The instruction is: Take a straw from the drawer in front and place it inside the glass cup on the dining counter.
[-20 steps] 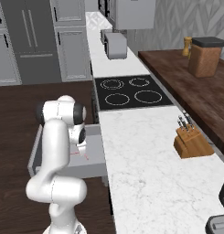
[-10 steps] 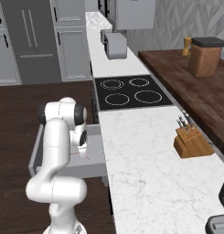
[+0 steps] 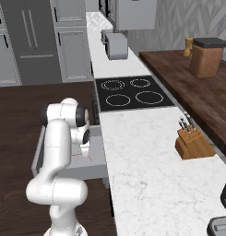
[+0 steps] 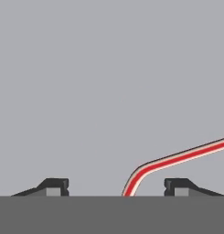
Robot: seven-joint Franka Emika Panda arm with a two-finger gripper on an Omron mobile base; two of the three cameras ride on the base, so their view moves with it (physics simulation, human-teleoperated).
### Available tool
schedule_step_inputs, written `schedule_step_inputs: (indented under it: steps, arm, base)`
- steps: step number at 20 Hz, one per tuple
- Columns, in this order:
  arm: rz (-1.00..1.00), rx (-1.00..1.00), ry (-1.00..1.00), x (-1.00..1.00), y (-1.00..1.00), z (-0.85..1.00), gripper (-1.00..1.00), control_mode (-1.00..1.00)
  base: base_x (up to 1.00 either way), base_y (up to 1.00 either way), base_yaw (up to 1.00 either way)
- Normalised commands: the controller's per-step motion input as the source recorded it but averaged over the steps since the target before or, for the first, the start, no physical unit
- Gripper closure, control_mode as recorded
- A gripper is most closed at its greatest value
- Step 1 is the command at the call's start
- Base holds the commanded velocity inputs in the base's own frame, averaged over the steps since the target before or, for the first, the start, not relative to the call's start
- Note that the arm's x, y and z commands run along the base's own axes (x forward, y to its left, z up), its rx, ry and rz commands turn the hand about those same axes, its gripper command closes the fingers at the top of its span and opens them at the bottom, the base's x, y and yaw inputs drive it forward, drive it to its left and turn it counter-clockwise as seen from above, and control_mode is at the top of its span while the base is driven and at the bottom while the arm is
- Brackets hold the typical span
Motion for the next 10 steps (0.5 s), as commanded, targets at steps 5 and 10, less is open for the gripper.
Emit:
schedule_step_inputs:
  steps: [5,10]
  arm:
    - [-0.02,0.0,0.0,-0.01,0.0,-0.39,1.0,-1.0]
    - [0.0,0.0,-0.01,-0.13,0.05,-0.27,1.0,-1.0]
  base:
    - [0.0,0.0,0.0]
    - [0.0,0.0,0.0]
